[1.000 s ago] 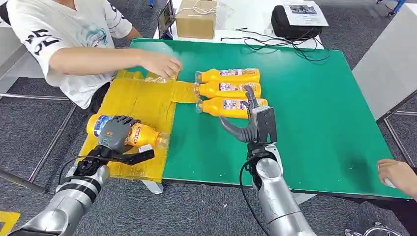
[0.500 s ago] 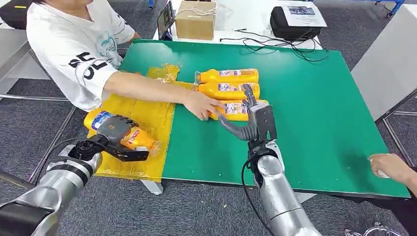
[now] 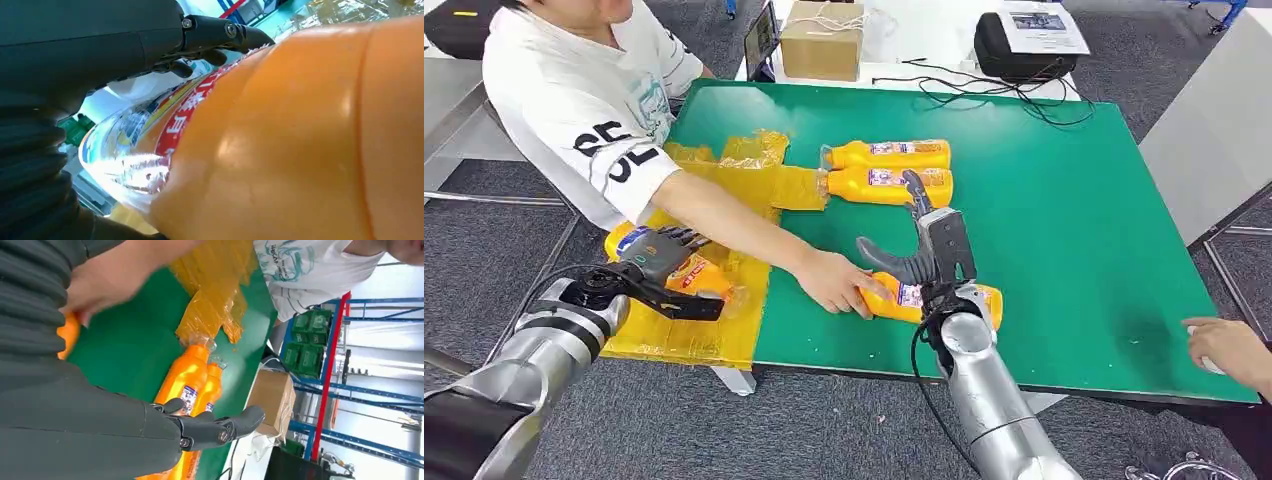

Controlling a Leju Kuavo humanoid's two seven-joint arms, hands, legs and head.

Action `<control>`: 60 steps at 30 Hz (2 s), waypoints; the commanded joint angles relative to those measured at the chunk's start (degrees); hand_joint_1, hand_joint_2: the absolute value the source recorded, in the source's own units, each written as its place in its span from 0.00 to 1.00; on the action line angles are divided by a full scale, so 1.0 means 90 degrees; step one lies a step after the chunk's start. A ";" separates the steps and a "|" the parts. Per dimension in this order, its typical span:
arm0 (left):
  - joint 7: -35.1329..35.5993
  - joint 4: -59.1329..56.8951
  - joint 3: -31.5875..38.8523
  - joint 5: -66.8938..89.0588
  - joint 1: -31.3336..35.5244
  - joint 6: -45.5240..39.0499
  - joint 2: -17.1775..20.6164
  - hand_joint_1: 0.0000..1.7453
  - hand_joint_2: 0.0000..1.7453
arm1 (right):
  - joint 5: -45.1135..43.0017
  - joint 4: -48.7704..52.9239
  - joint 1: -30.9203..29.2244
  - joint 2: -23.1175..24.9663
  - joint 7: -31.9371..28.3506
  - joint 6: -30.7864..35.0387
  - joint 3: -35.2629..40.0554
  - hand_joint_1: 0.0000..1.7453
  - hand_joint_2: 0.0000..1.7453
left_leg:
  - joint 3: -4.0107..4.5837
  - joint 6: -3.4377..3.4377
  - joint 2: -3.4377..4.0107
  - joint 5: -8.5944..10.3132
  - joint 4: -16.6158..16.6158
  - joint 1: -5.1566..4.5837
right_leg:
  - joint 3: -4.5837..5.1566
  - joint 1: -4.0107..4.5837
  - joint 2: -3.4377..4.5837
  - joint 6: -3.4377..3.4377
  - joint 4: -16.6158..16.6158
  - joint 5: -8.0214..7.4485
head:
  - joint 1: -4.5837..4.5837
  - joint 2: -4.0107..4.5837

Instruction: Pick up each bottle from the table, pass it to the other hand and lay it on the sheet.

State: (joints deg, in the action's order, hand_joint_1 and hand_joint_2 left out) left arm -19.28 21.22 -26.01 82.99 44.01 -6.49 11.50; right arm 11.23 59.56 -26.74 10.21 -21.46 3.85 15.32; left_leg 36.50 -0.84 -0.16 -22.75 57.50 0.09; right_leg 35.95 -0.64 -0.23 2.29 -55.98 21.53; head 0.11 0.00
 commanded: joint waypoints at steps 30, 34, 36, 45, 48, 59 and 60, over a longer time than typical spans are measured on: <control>-0.1949 0.1527 0.1734 -0.3073 -0.1760 -0.1568 0.1039 0.00 1.00 | -0.0060 -0.0704 -0.0350 -0.0390 -0.0094 0.0089 -0.0005 0.00 1.00 | -0.0023 0.0004 0.0012 -0.0016 -0.0004 0.0004 | -0.0019 0.0004 0.0010 -0.0008 0.0006 0.0016 | 0.0000 0.0000; -0.2302 0.2354 0.2587 -0.4523 -0.2314 -0.1129 0.0636 0.00 1.00 | 0.0106 -0.0727 -0.0262 -0.0389 0.0026 0.0223 -0.0026 0.00 1.00 | -0.0016 0.0003 0.0003 -0.0011 -0.0006 0.0002 | -0.0013 0.0002 -0.0002 -0.0007 0.0007 0.0015 | 0.0002 0.0000; -0.2302 0.2733 0.2883 -0.5366 -0.2532 -0.0869 0.0332 0.00 1.00 | 0.0276 -0.0833 -0.0253 -0.0389 0.0189 0.0312 0.0020 0.00 1.00 | -0.0039 0.0005 -0.0005 -0.0023 -0.0003 0.0003 | -0.0039 0.0004 -0.0010 -0.0010 0.0006 0.0029 | 0.0000 0.0000; -0.2302 0.3168 0.3426 -0.6810 -0.2614 0.0148 -0.0783 0.00 1.00 | 0.1127 -0.1703 -0.0497 -0.0385 0.0747 0.0287 0.0487 0.00 1.00 | -0.0025 0.0002 -0.0016 -0.0014 -0.0003 0.0001 | -0.0029 0.0002 -0.0018 -0.0008 0.0009 0.0021 | 0.0000 0.0000; -0.2302 0.3163 0.3466 -0.6782 -0.2606 0.0177 -0.0747 0.00 1.00 | 0.1134 -0.1718 -0.0511 -0.0384 0.0740 0.0274 0.0470 0.00 1.00 | -0.0009 0.0004 -0.0005 -0.0012 -0.0001 0.0000 | -0.0012 0.0001 -0.0005 -0.0007 0.0006 0.0015 | 0.0002 0.0000; -0.2202 0.3265 0.3697 -0.7096 -0.2432 0.0601 -0.1245 0.00 1.00 | 0.1647 -0.1906 -0.0525 -0.0395 0.0996 0.0139 0.0802 0.00 1.00 | -0.0016 0.0003 -0.0011 -0.0019 0.0005 0.0004 | -0.0021 0.0005 -0.0010 -0.0007 0.0001 0.0023 | -0.0002 0.0000; -0.2079 0.3254 0.3707 -0.7189 -0.2374 0.0751 -0.1335 0.00 1.00 | 0.1732 -0.1975 -0.0541 -0.0407 0.1050 0.0118 0.0868 0.00 1.00 | 0.0001 0.0001 -0.0012 -0.0007 -0.0001 0.0002 | -0.0002 0.0002 -0.0012 -0.0004 0.0005 0.0012 | 0.0000 0.0000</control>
State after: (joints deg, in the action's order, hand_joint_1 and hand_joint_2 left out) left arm -40.15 50.95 4.02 20.72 19.33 -3.30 6.07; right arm 23.46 48.78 -28.52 7.39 -14.31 6.10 18.05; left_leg 36.66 -0.84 -0.15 -22.76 57.50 0.09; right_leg 36.12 -0.64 -0.23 2.28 -55.95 21.56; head 0.11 0.00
